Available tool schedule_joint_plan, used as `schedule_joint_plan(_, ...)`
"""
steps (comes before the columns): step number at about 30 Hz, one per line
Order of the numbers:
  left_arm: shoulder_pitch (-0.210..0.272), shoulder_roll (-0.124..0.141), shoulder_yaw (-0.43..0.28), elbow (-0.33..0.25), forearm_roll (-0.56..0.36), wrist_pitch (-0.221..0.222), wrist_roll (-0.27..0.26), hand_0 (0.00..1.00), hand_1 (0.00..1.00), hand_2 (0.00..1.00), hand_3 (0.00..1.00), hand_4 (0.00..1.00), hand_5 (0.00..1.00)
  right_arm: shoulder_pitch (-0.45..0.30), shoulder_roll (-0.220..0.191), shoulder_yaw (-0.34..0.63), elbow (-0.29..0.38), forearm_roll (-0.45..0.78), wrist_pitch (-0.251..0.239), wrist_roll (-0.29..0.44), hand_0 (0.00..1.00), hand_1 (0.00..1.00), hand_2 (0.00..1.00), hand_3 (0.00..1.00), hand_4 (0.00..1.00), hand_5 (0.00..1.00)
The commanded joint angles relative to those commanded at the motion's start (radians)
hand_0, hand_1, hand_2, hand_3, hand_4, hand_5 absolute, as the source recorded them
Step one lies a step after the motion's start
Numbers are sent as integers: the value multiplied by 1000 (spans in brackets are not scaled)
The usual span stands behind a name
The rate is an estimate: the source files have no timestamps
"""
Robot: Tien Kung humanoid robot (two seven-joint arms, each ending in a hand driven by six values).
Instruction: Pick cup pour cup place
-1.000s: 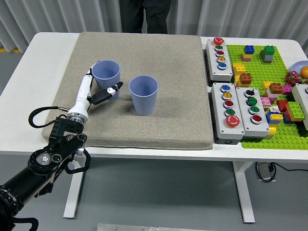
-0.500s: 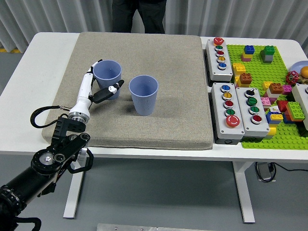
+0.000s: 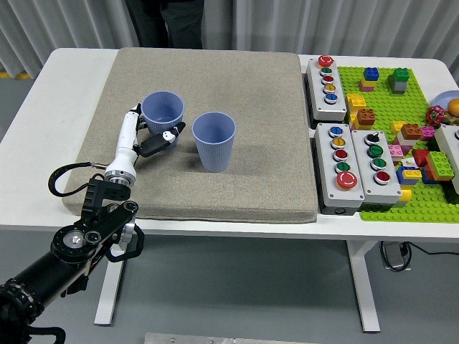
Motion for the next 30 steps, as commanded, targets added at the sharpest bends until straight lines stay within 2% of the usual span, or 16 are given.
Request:
schedule_joint_plan(27, 5, -3, -8, -14, -1, 10, -15, 404, 514, 635, 541, 746, 145, 2, 0, 0, 0, 0, 0, -1, 668, 609, 555, 545, 2, 165)
schedule_joint_plan(30, 14, 2, -18, -39, 28, 10, -8, 396, 505, 627, 541, 748, 145, 1, -1, -1, 0, 4, -1, 1, 668, 609, 555, 545, 2, 161)
